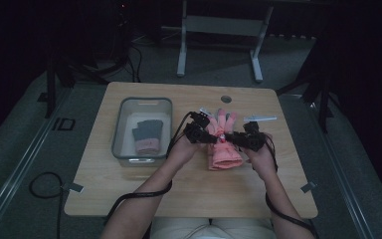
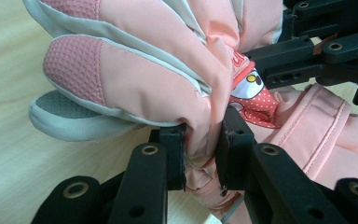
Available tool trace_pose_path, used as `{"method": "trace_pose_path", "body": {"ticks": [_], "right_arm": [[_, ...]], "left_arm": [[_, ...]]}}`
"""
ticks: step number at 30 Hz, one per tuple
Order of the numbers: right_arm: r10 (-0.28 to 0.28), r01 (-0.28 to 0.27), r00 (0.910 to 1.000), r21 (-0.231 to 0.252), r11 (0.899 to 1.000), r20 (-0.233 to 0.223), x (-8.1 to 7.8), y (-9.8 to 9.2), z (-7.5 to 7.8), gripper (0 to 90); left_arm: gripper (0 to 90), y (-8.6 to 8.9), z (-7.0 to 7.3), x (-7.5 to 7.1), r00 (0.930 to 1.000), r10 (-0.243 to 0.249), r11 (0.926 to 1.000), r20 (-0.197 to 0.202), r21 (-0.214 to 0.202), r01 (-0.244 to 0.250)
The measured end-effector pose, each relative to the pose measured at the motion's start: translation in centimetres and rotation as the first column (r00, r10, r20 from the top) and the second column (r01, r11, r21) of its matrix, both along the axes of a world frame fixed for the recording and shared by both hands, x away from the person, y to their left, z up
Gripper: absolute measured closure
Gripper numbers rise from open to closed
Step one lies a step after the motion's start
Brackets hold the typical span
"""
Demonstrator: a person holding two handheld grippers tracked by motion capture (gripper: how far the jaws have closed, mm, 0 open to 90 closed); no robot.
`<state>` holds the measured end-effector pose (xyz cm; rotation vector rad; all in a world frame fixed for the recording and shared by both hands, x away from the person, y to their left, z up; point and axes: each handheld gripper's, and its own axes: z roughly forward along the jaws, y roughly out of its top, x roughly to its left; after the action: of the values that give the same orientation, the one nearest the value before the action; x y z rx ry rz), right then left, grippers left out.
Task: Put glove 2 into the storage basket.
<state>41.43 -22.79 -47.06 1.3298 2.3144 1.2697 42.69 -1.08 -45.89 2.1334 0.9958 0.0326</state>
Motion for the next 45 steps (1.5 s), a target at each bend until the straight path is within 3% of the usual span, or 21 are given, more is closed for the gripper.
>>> {"method": "trace_pose_path", "body": {"ticks": [12,14,20,26,36,42,45], "right_arm": [[0.037,-0.038,0.9974,0.016,0.999,0.062,0.5,3.0,4.5,69.0],[0.053,-0.053,0.9948,0.004,0.999,0.087,0.7,4.3,5.9,69.0],[0.090,-0.091,0.9896,0.005,0.996,0.113,1.3,6.9,7.5,69.0],[0.126,-0.128,0.9861,0.008,0.992,0.108,2.0,9.9,8.4,69.0],[0.194,-0.194,0.9752,-0.008,0.981,0.107,2.6,15.1,8.5,69.0],[0.230,-0.231,0.9677,-0.009,0.973,0.103,3.0,18.3,8.6,69.1],[0.266,-0.268,0.9590,0.004,0.964,0.098,3.4,20.4,8.5,69.0]], "left_arm": [[74.4,3.3,4.5,-0.3,0.9972,0.052,0.9986,0.055,-0.015,-0.051],[74.4,4.6,5.7,-0.5,0.9948,0.071,0.9974,0.072,-0.018,-0.070],[74.4,7.3,7.2,-0.6,0.9903,0.111,0.9938,0.083,-0.017,-0.110],[74.4,10.5,7.8,-0.9,0.9855,0.146,0.9892,0.086,-0.027,-0.144],[74.3,15.2,8.0,-1.6,0.9732,0.213,0.9770,0.086,-0.008,-0.213],[74.3,18.1,8.2,-2.1,0.9623,0.259,0.9655,0.082,0.005,-0.260],[74.3,19.9,8.1,-2.6,0.9499,0.300,0.9532,0.086,0.007,-0.302]]}}
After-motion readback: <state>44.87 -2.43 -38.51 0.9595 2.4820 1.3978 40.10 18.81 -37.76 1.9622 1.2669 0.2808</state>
